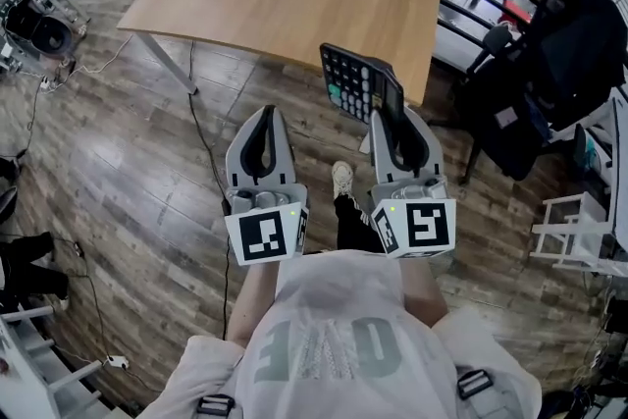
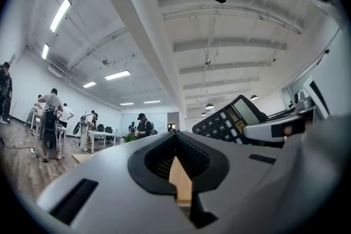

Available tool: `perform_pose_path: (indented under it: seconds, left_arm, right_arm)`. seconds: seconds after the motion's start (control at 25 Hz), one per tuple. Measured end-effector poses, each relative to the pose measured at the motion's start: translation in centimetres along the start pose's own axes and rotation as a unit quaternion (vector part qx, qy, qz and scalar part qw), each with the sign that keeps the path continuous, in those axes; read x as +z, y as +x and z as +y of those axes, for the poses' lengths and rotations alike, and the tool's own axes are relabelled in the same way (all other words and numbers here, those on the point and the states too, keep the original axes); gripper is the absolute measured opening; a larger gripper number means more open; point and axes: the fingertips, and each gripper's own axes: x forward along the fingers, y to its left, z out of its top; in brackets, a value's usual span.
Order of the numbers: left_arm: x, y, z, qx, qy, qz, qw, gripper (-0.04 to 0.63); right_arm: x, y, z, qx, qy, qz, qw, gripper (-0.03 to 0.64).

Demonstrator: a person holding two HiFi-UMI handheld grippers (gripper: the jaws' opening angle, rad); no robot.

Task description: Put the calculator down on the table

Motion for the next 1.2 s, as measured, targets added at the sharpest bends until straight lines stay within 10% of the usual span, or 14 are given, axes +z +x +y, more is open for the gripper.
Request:
perform_pose_path:
  seconds: [0.6,1.2]
  left_arm:
    - [-1.4,24.2,7.2,0.1,0.033,-0.017,0.9943,0.008]
    - [-3.2,33.5,11.9,0.132,0.052,0.004,0.9898,0.008]
  right_arm:
    - [-0.2,24.0,-10.8,0.077,-0.025,0.014,0.997,0.089]
    - [-1.4,37.2,-13.5,0.124,-0.045,0.04,0.991,0.084]
